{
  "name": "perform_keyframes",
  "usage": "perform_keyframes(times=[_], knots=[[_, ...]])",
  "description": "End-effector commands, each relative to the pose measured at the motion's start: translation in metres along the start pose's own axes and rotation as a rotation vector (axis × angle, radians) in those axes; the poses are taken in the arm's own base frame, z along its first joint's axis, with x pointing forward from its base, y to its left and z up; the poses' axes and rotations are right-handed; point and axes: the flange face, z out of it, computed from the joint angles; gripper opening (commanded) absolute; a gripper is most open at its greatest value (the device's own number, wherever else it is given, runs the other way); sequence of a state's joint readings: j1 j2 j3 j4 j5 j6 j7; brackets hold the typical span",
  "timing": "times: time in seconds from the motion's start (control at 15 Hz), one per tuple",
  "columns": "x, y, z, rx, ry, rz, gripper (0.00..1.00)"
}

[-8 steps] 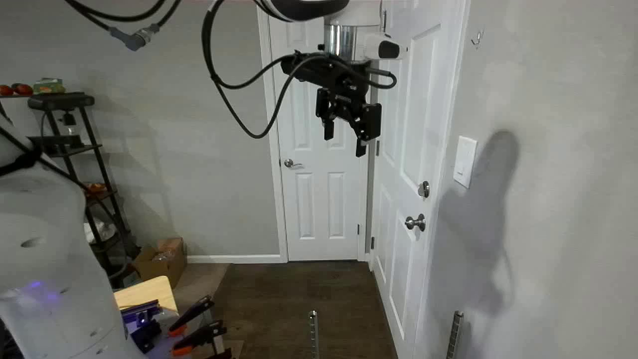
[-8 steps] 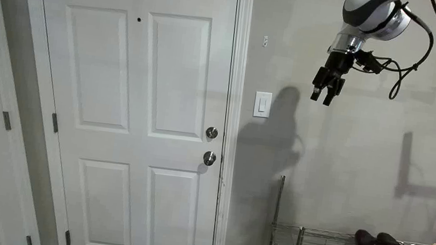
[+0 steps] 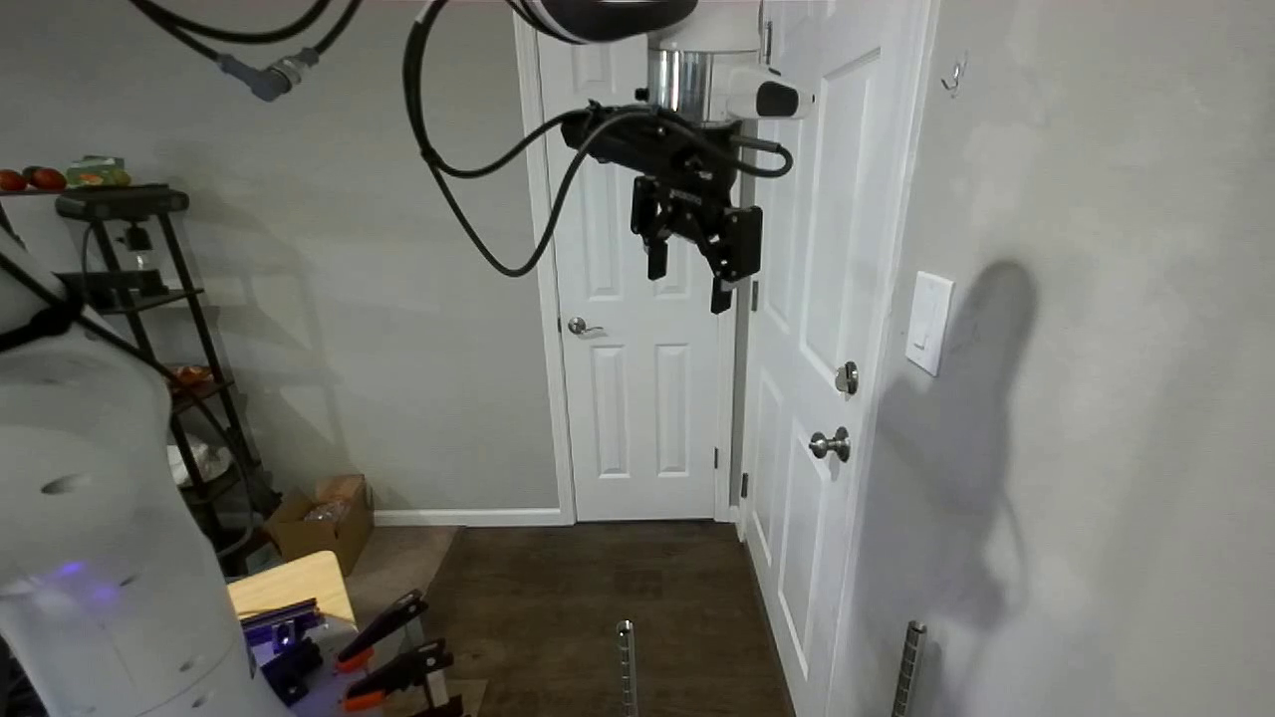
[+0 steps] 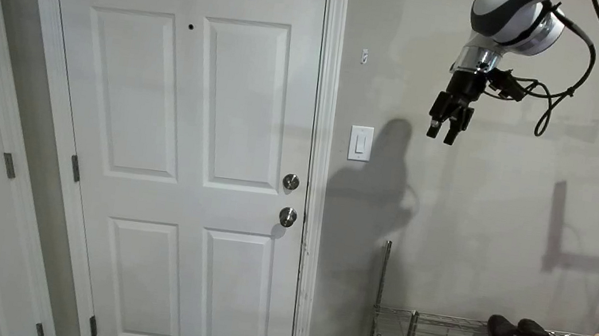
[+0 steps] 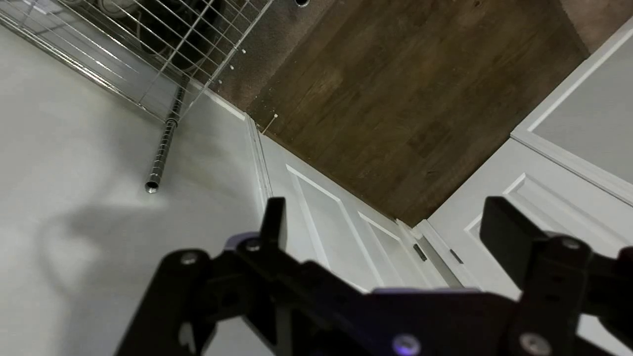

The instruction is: Turn off the light switch

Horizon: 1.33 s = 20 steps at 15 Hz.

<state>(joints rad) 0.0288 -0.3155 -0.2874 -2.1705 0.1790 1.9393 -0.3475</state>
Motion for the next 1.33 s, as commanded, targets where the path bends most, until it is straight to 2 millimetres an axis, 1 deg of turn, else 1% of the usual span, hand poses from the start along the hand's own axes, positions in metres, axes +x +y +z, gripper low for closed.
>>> perform_keyframes(times=[0.0, 0.67, 0.8, 0.87, 0.93, 1.07, 1.27], knots=[[0.000, 0.000, 0.000, 0.000, -0.001, 0.000, 1.00], [0.000, 0.000, 0.000, 0.000, -0.001, 0.000, 1.00], [0.007, -0.001, 0.005, -0.002, -0.018, -0.019, 1.00], [0.015, -0.003, 0.010, 0.002, -0.032, -0.049, 0.94], [0.024, -0.004, 0.018, 0.012, -0.051, -0.073, 0.74], [0.041, -0.005, 0.030, 0.016, -0.072, -0.135, 0.60], [0.069, 0.001, 0.047, 0.012, -0.075, -0.206, 0.41]])
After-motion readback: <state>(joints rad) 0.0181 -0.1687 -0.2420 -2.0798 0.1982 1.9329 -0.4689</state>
